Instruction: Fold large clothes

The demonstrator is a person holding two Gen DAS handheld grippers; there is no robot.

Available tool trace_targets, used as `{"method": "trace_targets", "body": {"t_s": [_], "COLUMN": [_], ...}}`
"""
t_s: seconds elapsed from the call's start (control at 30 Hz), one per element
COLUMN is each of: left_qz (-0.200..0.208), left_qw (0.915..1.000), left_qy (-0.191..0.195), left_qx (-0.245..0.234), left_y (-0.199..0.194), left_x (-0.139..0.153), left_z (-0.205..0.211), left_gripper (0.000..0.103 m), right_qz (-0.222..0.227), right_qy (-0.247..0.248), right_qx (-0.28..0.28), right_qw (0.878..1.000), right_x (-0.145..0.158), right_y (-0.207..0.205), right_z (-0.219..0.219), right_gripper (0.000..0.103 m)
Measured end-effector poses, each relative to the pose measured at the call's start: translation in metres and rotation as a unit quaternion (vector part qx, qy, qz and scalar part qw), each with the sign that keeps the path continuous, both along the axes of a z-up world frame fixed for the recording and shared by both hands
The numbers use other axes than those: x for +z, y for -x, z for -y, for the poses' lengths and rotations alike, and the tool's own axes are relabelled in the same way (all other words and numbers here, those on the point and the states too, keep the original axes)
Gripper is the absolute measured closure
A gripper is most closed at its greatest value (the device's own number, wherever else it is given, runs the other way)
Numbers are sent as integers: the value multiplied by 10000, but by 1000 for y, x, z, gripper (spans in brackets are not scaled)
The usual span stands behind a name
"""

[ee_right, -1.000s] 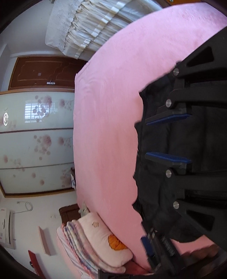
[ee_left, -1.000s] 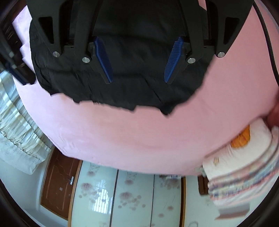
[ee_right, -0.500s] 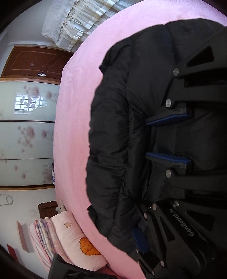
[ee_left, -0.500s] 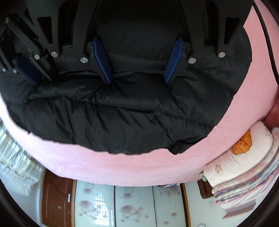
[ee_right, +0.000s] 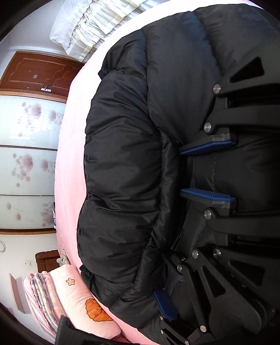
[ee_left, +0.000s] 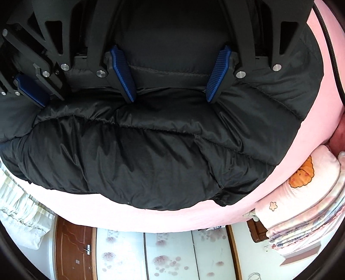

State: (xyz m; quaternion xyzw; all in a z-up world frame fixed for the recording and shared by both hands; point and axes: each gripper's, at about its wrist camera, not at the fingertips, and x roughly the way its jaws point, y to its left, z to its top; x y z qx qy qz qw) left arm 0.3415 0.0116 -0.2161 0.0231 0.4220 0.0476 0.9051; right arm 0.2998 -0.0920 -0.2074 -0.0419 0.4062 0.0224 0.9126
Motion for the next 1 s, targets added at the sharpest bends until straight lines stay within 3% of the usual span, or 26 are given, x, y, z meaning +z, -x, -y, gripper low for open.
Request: {"method": "trace_targets", "body": {"t_s": [0.23,0.6,0.87,1.0], "left_qz": [-114,-431,-310,-385], "left_qw": [9993,9936,9842,9687], "left_qy": [315,1016,1657,2374], "left_qx": [-135,256,547,621], "left_y": [6,37,102,125], "left_x": [15,51,62,44], "left_z": [-16,-66,-122,-154], "left_gripper": [36,36,36,36], "right_qz": [-55,-213,305,606], "right_qy": [11,-331,-692,-897], "right_qx": [27,-100,-178,-179], "right_qw": [10000,9992,9970,9940], "right_x": [6,29,71,95], "right_y": [-8,-7,17,29], "right_z": [-1,3,6,6], "right_gripper": [71,71,71,71]}}
